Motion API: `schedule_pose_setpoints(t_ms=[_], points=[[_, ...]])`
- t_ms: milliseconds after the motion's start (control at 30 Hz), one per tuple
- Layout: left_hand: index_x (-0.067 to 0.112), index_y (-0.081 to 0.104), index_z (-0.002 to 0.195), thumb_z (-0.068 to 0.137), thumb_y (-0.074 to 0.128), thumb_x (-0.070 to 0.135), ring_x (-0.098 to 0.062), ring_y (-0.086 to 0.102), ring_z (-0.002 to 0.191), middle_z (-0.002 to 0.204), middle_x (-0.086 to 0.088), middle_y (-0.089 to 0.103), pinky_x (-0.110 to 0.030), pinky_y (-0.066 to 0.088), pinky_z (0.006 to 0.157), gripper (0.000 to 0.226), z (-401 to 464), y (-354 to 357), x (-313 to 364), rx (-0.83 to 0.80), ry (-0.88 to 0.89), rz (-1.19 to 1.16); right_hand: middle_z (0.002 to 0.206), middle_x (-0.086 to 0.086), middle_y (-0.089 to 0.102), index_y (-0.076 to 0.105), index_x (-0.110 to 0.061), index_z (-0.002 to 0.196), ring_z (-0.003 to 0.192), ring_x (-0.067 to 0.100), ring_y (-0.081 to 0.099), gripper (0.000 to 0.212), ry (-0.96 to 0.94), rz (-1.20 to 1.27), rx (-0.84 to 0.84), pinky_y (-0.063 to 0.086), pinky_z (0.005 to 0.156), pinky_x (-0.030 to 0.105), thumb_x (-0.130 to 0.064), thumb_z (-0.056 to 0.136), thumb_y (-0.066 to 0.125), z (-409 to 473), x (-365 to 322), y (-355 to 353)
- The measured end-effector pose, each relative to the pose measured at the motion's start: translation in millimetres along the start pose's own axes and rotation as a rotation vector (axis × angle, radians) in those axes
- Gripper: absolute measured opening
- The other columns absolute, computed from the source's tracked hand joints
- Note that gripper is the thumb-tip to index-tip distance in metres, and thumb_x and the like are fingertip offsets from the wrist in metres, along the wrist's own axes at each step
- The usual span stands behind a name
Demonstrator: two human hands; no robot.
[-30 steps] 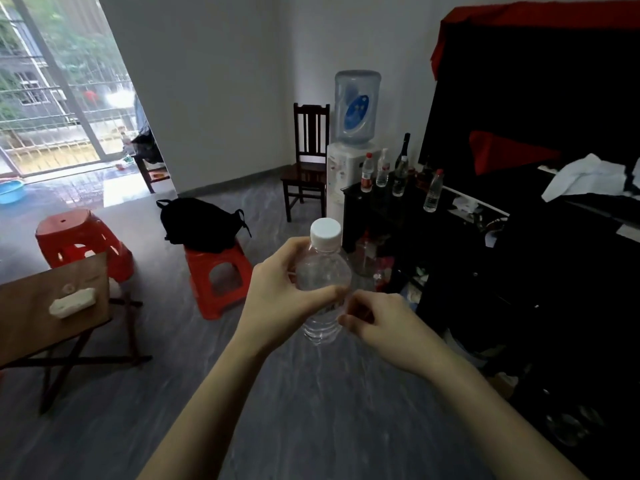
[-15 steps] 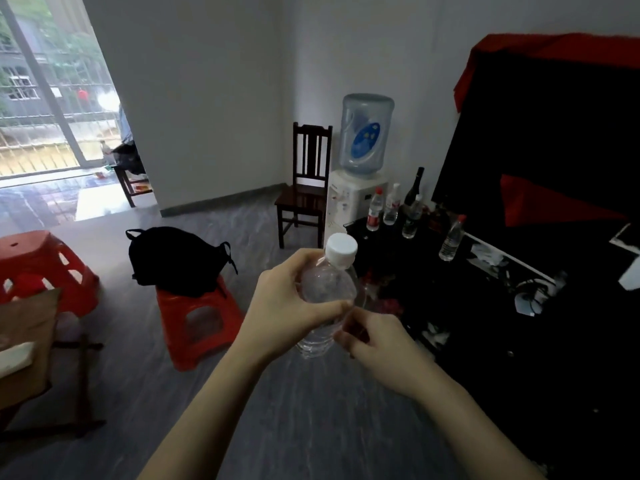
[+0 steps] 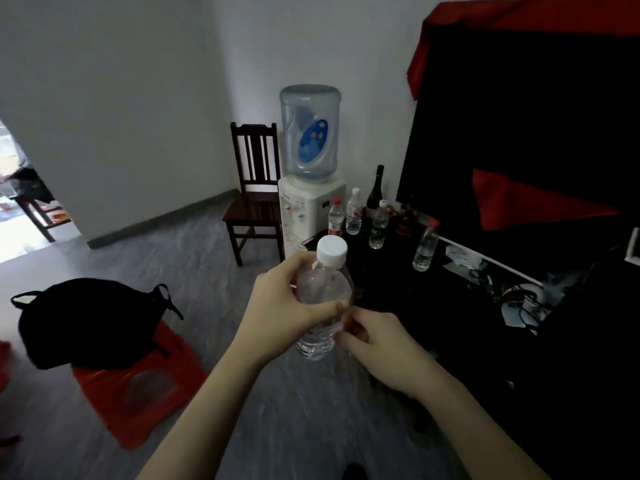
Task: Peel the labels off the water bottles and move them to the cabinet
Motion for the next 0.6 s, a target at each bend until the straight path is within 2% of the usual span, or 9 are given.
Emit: schedule_pose_setpoints(t_ms=[100,167,233,300,400,467,600], points=[[0.032,0.069,0.113,0.065,0.094,0.024,0.003,0.070,0.093,0.100,0.017,0.076,-0.013,0.055,0.081,0.055,57,27,-13,-0.025,0.011,-0.001,0.068,-0.014,0.065,0.061,-0.030,0.085,0.055,0.004,0.059,0.033,0.040,0.066,0.019,0.049,0.054,0.030,-0.062,0.079,0.054,45,35,-19],[0.033,0.068,0.112,0.065,0.093,0.022,0.005,0.070,0.093,0.101,0.021,0.074,-0.010,0.053,0.080,0.055,96,45,-17,-0.041,0.014,0.005,0.068,-0.015,0.067,0.061,-0.033,0.086,0.056,0.004,0.062,0.026,0.066,0.099,0.033,0.050,0.053,0.027,-0.058,0.082,0.057,74,56,-34],[0.038,0.066,0.111,0.062,0.090,0.031,0.007,0.069,0.093,0.103,0.023,0.073,-0.006,0.050,0.079,0.055,133,61,-18,-0.059,0.023,0.016,0.070,-0.016,0.067,0.061,-0.030,0.081,0.059,0.004,0.064,0.019,0.090,0.110,0.040,0.050,0.055,0.024,-0.047,0.088,0.063,103,76,-50],[0.042,0.064,0.112,0.061,0.085,0.041,0.007,0.069,0.096,0.105,0.024,0.073,-0.008,0.051,0.080,0.056,167,78,-19,-0.083,0.044,0.028,0.068,-0.020,0.065,0.059,-0.029,0.076,0.057,0.001,0.061,0.019,0.090,0.101,0.038,0.046,0.055,0.020,-0.039,0.091,0.065,131,94,-67],[0.035,0.064,0.120,0.064,0.089,0.038,0.007,0.068,0.101,0.108,0.024,0.073,-0.011,0.052,0.085,0.061,205,94,-29,-0.100,0.052,0.058,0.065,-0.017,0.063,0.059,-0.027,0.078,0.056,0.000,0.059,0.018,0.090,0.081,0.023,0.043,0.055,0.018,-0.036,0.092,0.066,166,114,-89],[0.033,0.063,0.126,0.066,0.090,0.038,0.007,0.067,0.105,0.112,0.023,0.072,-0.018,0.055,0.091,0.065,229,106,-37,-0.121,0.045,0.097,0.063,-0.010,0.061,0.060,-0.024,0.080,0.055,0.001,0.057,0.018,0.107,0.086,0.013,0.045,0.055,0.020,-0.036,0.092,0.066,186,130,-97],[0.033,0.063,0.128,0.065,0.088,0.040,0.003,0.066,0.107,0.114,0.021,0.072,-0.037,0.057,0.096,0.068,269,132,-52,-0.191,0.024,0.156,0.069,-0.006,0.064,0.062,-0.023,0.083,0.061,0.005,0.062,0.018,0.139,0.092,-0.021,0.054,0.062,0.032,-0.038,0.091,0.067,218,159,-101]])
Point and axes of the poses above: each hand's wrist, its own z-axis towards the middle knuckle, its own y-axis out of the palm, x = y × z, the point moved 7 cm from there along z, towards the middle knuckle
